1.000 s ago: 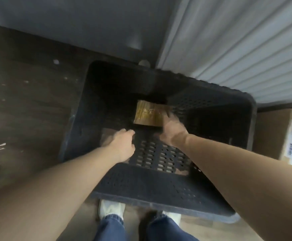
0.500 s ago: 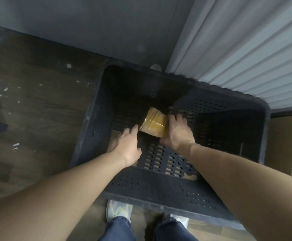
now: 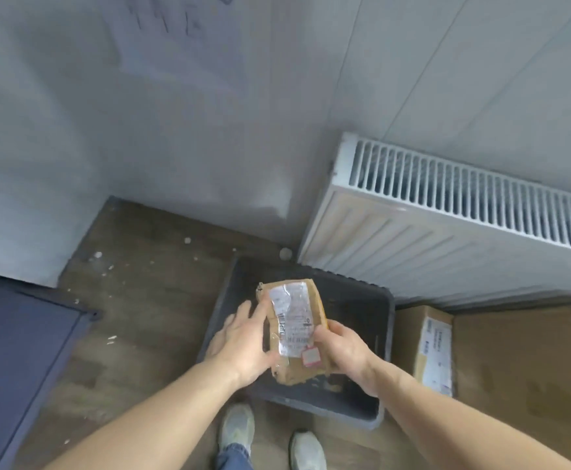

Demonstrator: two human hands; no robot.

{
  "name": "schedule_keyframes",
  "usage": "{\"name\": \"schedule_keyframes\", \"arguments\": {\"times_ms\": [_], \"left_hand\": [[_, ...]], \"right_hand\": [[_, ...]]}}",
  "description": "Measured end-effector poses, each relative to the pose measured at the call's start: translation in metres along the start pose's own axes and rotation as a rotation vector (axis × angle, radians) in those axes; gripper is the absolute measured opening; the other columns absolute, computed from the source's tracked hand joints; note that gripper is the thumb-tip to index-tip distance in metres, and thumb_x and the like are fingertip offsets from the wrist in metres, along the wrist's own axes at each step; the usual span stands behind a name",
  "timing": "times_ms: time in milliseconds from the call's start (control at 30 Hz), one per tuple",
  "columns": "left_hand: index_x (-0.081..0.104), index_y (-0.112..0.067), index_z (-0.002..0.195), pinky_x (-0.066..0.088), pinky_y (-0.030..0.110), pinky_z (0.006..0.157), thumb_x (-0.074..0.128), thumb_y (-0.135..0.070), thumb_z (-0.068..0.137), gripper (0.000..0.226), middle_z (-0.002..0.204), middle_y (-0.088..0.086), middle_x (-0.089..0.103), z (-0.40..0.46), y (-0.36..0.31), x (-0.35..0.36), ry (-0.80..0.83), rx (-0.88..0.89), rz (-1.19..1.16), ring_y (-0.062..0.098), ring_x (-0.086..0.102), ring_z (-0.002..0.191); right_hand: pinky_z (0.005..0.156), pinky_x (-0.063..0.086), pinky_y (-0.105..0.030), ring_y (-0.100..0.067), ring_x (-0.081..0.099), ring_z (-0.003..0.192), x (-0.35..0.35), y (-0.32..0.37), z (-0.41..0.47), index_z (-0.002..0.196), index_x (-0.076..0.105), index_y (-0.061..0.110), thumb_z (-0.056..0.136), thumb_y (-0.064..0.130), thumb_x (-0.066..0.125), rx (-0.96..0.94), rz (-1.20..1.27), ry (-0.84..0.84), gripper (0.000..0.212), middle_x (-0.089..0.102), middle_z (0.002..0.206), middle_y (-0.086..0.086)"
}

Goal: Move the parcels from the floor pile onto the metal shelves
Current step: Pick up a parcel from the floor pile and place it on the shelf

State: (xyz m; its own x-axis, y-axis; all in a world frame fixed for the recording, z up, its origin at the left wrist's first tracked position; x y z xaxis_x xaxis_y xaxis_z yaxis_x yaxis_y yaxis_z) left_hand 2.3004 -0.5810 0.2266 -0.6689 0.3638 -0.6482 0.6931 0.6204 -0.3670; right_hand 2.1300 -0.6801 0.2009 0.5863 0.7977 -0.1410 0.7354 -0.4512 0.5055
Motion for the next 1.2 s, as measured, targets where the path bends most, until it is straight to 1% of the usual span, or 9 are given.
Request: {"name": "schedule_keyframes", "arguments": {"times_ms": [233, 433, 667, 767, 900, 967, 1067, 1133, 1200], "left_hand": [[-0.011, -0.058, 0.145, 0.047, 0.04, 0.097, 0.065, -0.06, 0.074, 0.103, 0.14, -0.004, 0.038, -0.102, -0.063, -0.106, -0.19, 0.021, -0.193, 0.025, 0.054, 0.122], [0.001, -0.027, 0.158, 0.032, 0.038, 0.108, 0.049, -0.049, 0.097, 0.08, 0.152, 0.015, 0.03, -0.209, -0.088, -0.192, -0.552, -0.236, -0.441, 0.032, 0.037, 0.137], [0.038, -0.031, 0.149, 0.037, 0.035, 0.106, 0.044, -0.038, 0.102, 0.048, 0.134, 0.014, 0.053, -0.356, -0.048, -0.25, -0.693, -0.262, -0.36, 0.031, 0.046, 0.128], [0.045, -0.04, 0.143, 0.042, 0.037, 0.103, 0.045, -0.044, 0.099, 0.044, 0.125, 0.007, 0.055, -0.417, -0.029, -0.267, -0.802, -0.294, -0.371, 0.028, 0.052, 0.121], [0.053, -0.041, 0.137, 0.045, 0.036, 0.099, 0.046, -0.04, 0.1, 0.038, 0.118, 0.002, 0.054, -0.502, -0.004, -0.288, -0.876, -0.311, -0.312, 0.023, 0.054, 0.116], [0.059, -0.043, 0.129, 0.044, 0.038, 0.1, 0.049, -0.033, 0.099, 0.032, 0.117, -0.001, 0.054, -0.543, 0.01, -0.296, -0.823, -0.292, -0.221, 0.019, 0.052, 0.115], [0.064, -0.042, 0.119, 0.042, 0.037, 0.101, 0.053, -0.026, 0.097, 0.03, 0.123, -0.009, 0.053, -0.597, 0.021, -0.298, -0.761, -0.26, -0.057, 0.012, 0.048, 0.119], [0.065, -0.039, 0.12, 0.037, 0.029, 0.098, 0.054, -0.022, 0.098, 0.03, 0.13, -0.012, 0.05, -0.623, 0.025, -0.295, -0.768, -0.274, 0.045, 0.009, 0.042, 0.125], [0.068, -0.032, 0.121, 0.037, 0.029, 0.1, 0.058, -0.02, 0.097, 0.029, 0.133, -0.008, 0.052, -0.642, 0.032, -0.291, -0.814, -0.275, 0.171, 0.012, 0.04, 0.129]], "right_hand": [[0.092, 0.055, -0.039, -0.015, 0.071, 0.099, -0.006, 0.099, -0.135, 0.122, 0.061, 0.027, 0.097, 0.037, 0.04, -0.168, 0.164, 0.162, 0.034, 0.074, 0.107, 0.003], [0.096, 0.053, -0.04, -0.025, 0.069, 0.097, 0.023, 0.154, -0.243, 0.128, 0.059, 0.01, 0.1, 0.027, 0.044, -0.244, 0.352, 0.327, 0.036, 0.072, 0.113, -0.013], [0.099, 0.051, -0.043, -0.019, 0.071, 0.099, 0.068, 0.216, -0.361, 0.126, 0.055, 0.021, 0.099, 0.035, 0.05, -0.512, 0.057, 0.418, 0.031, 0.074, 0.11, 0.0], [0.105, 0.046, -0.04, -0.009, 0.063, 0.112, 0.092, 0.241, -0.399, 0.139, 0.039, 0.031, 0.077, 0.059, 0.072, -0.684, -0.048, 0.272, 0.076, 0.061, 0.128, 0.014], [0.114, 0.033, -0.039, -0.01, 0.034, 0.14, 0.119, 0.283, -0.447, 0.154, 0.013, 0.037, 0.077, 0.053, 0.076, -1.085, -0.154, 0.045, 0.102, 0.023, 0.157, 0.014], [0.113, 0.029, -0.029, 0.001, 0.028, 0.137, 0.137, 0.302, -0.469, 0.153, 0.02, 0.039, 0.075, 0.048, 0.079, -1.326, -0.35, 0.073, 0.098, 0.021, 0.154, 0.021], [0.105, 0.03, -0.015, 0.007, 0.037, 0.126, 0.179, 0.306, -0.501, 0.145, 0.038, 0.043, 0.08, 0.049, 0.075, -1.511, -0.743, 0.293, 0.074, 0.038, 0.138, 0.027], [0.088, 0.038, -0.008, 0.005, 0.054, 0.105, 0.213, 0.292, -0.518, 0.131, 0.052, 0.045, 0.09, 0.043, 0.066, -1.584, -0.82, 0.382, 0.043, 0.055, 0.114, 0.029], [0.073, 0.04, -0.008, 0.003, 0.058, 0.089, 0.244, 0.273, -0.527, 0.126, 0.055, 0.042, 0.096, 0.041, 0.057, -1.577, -0.781, 0.412, 0.03, 0.062, 0.095, 0.022]]}}
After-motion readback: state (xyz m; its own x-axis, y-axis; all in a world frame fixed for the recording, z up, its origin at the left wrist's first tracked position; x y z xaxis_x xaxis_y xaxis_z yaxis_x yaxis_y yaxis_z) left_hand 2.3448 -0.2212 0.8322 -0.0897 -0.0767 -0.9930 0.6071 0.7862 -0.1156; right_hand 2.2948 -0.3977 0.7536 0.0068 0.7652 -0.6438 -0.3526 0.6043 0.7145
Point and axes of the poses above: each hand's wrist, its own z-axis towards the middle knuckle, its own x-axis out of the palm, y = z × x, the point moved 1 cm from there along z, towards the middle knuckle
